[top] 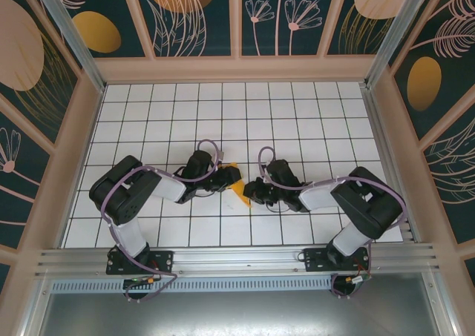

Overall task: Fold a paper plane with a square sheet of paper (pick it up from the middle)
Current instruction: Fold the wing for the fifth time at the center of the table.

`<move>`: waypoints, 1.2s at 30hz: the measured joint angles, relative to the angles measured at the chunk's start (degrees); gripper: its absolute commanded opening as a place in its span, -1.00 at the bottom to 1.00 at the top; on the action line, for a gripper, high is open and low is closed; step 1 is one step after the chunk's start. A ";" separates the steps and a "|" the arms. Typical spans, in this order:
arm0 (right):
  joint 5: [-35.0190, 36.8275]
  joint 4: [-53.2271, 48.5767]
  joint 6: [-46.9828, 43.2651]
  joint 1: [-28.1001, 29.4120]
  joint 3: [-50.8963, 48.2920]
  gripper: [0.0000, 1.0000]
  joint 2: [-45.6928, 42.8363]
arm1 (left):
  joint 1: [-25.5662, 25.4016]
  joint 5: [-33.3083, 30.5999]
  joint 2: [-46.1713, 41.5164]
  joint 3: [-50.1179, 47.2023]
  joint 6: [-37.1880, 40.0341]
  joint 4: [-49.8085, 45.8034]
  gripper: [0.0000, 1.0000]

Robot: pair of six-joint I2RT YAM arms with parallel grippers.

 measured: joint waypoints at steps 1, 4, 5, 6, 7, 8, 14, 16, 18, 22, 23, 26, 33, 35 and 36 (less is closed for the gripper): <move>0.02 -0.48 -0.04 0.00 -0.07 -0.72 -0.13 | 0.00 0.04 0.00 0.07 0.04 -0.11 -0.13; 0.20 -1.16 -0.24 0.00 -0.46 -0.79 -0.13 | 0.00 0.11 0.00 0.15 0.35 -0.28 -0.12; 0.22 -1.38 -0.24 0.00 -0.48 -0.82 -0.13 | 0.00 0.17 0.00 0.20 0.42 -0.37 -0.12; 0.22 -1.42 -0.24 0.02 -0.55 -0.84 -0.13 | 0.00 0.20 0.00 0.20 0.44 -0.42 -0.13; 0.24 -1.40 -0.26 0.02 -0.66 -0.85 -0.13 | 0.00 0.20 0.00 0.24 0.48 -0.48 -0.13; 0.26 -1.44 -0.24 0.09 -0.83 -0.86 -0.13 | 0.00 0.22 0.00 0.28 0.61 -0.52 -0.12; 0.63 -2.78 -1.14 0.83 -0.76 -0.89 0.42 | 0.00 0.26 0.00 0.37 0.83 -0.79 -0.12; 1.09 -3.67 -1.49 1.07 -0.37 -0.89 0.42 | 0.00 0.28 0.02 0.46 0.85 -0.96 -0.13; 1.29 -3.80 -1.51 1.16 -0.33 -0.85 0.39 | 0.00 0.28 0.02 0.48 0.85 -1.01 -0.13; 1.92 -4.66 -1.55 1.46 -0.28 -0.69 -0.39 | 0.00 0.46 0.07 0.59 0.87 -1.16 -0.13; 2.03 -5.20 -1.68 1.55 -0.26 -0.67 -0.85 | 0.00 0.46 0.07 0.63 0.87 -1.25 -0.14; 2.14 -7.54 -2.64 1.79 -0.24 -0.64 -2.25 | 0.00 0.48 0.07 0.72 1.03 -1.38 -0.14; 2.14 -11.26 -4.17 1.90 -0.26 -0.61 -4.00 | 0.00 0.57 0.11 0.74 1.05 -1.40 -0.13; 2.12 -11.43 -4.35 1.90 -0.26 -0.59 -4.11 | 0.00 0.61 0.13 0.76 1.05 -1.40 -0.14; 2.08 -11.45 -4.52 1.90 -0.26 -0.59 -4.13 | 0.00 0.63 0.17 0.81 1.05 -1.40 -0.14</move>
